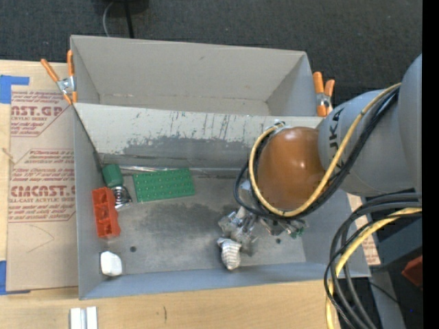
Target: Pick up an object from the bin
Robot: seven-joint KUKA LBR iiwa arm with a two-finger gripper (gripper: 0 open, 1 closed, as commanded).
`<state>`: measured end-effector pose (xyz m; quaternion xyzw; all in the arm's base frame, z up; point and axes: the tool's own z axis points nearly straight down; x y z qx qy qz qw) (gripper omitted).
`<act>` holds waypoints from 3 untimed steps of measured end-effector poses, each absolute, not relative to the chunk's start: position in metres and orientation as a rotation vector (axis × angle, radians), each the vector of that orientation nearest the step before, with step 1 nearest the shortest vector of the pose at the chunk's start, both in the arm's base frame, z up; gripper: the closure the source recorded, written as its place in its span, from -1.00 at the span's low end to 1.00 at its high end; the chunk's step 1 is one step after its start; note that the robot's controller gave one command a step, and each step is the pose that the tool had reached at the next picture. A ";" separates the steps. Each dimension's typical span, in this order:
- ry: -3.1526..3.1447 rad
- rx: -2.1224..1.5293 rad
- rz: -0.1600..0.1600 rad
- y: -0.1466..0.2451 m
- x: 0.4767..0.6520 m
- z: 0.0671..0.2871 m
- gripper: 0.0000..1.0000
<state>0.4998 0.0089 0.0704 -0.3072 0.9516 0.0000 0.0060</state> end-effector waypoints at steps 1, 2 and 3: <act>2.978 -0.961 0.000 0.009 0.500 0.070 1.00; 2.984 -0.963 0.003 0.009 0.498 0.076 1.00; 2.986 -0.963 0.004 0.009 0.497 0.095 1.00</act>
Offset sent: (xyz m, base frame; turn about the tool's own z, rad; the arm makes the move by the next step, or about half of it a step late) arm 0.0001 0.0001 0.0660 0.0000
